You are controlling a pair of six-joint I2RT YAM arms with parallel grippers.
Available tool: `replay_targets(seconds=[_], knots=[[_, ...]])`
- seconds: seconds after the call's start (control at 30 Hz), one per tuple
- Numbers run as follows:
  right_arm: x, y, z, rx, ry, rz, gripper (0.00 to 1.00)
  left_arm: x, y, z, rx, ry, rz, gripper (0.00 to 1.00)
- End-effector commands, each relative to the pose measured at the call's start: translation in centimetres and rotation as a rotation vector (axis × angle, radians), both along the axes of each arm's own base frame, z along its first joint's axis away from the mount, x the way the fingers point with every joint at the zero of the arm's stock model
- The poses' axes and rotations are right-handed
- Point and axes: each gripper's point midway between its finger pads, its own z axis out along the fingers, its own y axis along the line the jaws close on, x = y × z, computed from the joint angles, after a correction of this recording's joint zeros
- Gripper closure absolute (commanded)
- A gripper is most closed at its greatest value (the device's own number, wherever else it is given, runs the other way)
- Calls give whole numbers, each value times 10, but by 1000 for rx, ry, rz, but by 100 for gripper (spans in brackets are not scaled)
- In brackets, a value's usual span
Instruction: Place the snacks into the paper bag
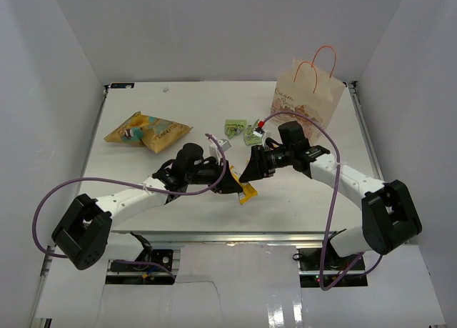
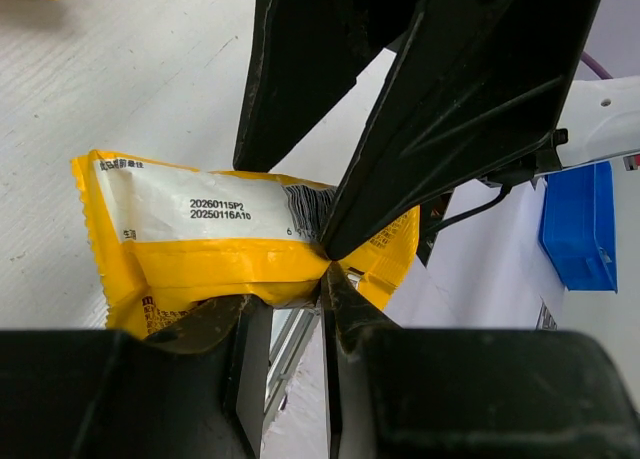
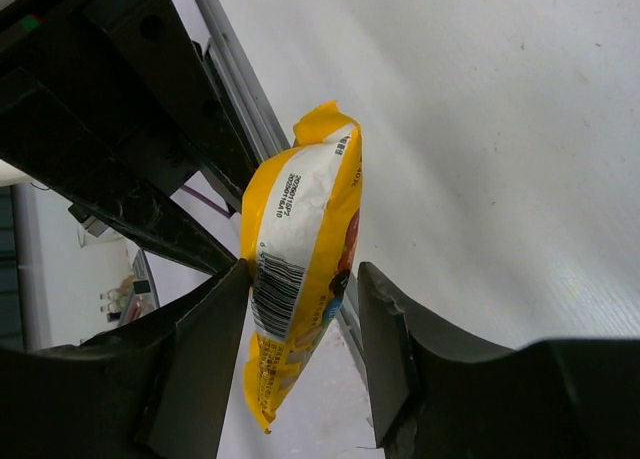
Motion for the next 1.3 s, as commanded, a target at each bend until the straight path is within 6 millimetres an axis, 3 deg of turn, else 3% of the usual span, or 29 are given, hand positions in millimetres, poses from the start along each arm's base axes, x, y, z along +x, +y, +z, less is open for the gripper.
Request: replay_targets(seconds=[0.0, 0.17, 0.4, 0.47, 0.5, 0.53, 0.67, 0.83, 0.93, 1.0, 1.07, 1.1, 1.17, 1.2, 1.27], knots=[[-14, 5, 8, 49, 9, 56, 47, 10, -12, 32, -74, -100, -14, 88], [-20, 7, 12, 80, 23, 79, 61, 12, -12, 33, -76, -107, -9, 83], [-20, 9, 21, 116, 6, 106, 86, 12, -13, 38, -84, -117, -12, 62], [-20, 9, 29, 141, -18, 130, 89, 11, -13, 39, -87, -123, -21, 58], [-18, 8, 36, 167, -53, 152, 89, 8, -12, 39, -88, -124, -33, 48], [-16, 7, 43, 187, -80, 167, 91, 6, -12, 40, -92, -127, -41, 45], [-3, 0, 70, 243, -278, 243, 92, 3, -8, 46, -105, -155, -44, 18], [23, -12, 93, 175, -541, 247, 92, 8, 3, 60, -114, -213, 45, 7], [53, -24, 124, 122, -701, 186, 92, 13, 11, 70, -120, -238, 105, 2], [74, -35, 168, 106, -848, 139, 92, 21, 21, 75, -101, -260, 183, 2], [104, -57, 205, 42, -1006, 43, 92, 28, 31, 70, -53, -254, 254, 2], [117, -72, 247, 21, -1126, -21, 92, 29, 34, 68, -37, -254, 269, 2], [145, -93, 279, -69, -1251, -124, 92, 31, 40, 57, -1, -234, 298, 2], [154, -110, 311, -99, -1337, -186, 92, 32, 42, 55, 4, -227, 316, 2], [180, -130, 326, -163, -1392, -278, 92, 33, 44, 52, 3, -220, 334, 2]])
